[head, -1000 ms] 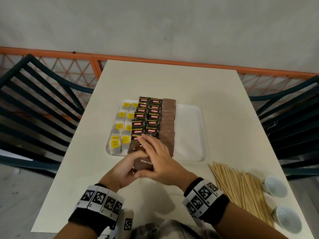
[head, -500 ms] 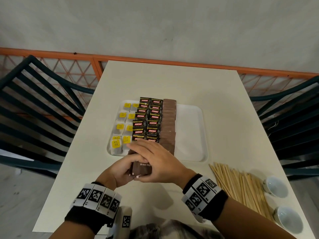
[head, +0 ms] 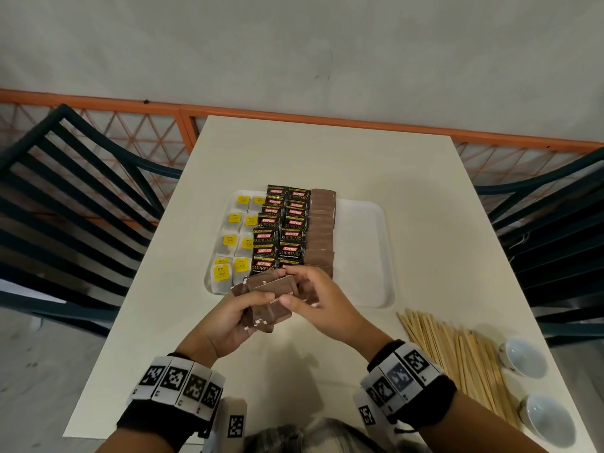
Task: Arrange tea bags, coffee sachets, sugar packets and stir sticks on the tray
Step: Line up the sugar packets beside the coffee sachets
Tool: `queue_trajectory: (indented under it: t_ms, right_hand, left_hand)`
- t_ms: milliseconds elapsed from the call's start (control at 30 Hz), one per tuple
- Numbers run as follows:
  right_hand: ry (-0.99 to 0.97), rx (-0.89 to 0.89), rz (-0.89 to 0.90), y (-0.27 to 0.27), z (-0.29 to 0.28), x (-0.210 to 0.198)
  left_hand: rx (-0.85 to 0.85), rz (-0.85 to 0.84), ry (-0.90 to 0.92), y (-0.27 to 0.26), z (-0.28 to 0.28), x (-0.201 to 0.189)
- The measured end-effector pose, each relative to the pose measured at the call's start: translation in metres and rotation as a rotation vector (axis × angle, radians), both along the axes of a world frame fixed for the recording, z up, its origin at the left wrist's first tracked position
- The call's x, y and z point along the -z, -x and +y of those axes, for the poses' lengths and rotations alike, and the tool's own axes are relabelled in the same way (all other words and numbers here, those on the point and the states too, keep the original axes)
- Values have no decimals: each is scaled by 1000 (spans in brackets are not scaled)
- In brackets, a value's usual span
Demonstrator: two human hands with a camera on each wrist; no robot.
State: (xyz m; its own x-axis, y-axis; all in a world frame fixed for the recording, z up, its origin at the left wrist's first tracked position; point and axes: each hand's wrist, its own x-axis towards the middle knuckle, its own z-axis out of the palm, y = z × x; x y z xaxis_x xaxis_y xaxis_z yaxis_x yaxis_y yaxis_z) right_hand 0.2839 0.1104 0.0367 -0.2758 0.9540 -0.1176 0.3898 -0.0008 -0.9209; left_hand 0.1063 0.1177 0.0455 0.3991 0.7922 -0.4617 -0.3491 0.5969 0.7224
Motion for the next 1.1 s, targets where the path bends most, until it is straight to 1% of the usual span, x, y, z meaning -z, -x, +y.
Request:
queue_trajectory:
  t_ms: [133, 233, 367, 467, 533, 600, 733, 933, 1100]
  right_hand:
    - [13, 68, 37, 0, -2, 6]
    - [66, 132, 60, 2, -2, 7]
    - [120, 156, 117, -4, 1, 5]
    - [152, 309, 189, -19, 7, 10]
    - [151, 411, 131, -33, 13, 19]
    - [146, 441, 43, -44, 18, 28]
    - [115, 379, -81, -49, 21, 40]
    - [70, 333, -228, -43, 25, 53]
    - [-4, 301, -392, -40, 28, 56]
  left_hand:
    - [-7, -10, -4, -1, -1, 3]
    - [-4, -9, 10, -1, 0, 5]
    - [-16, 90, 5, 1, 0, 6]
    - [-53, 142, -13, 6, 0, 7]
    - [-85, 139, -3, 14, 0, 10]
    - [-111, 144, 7, 22, -1, 12]
    - [-170, 118, 15, 32, -3, 16]
    - [-190, 102, 32, 30, -6, 20]
    - [-185, 145, 42, 27, -5, 26]
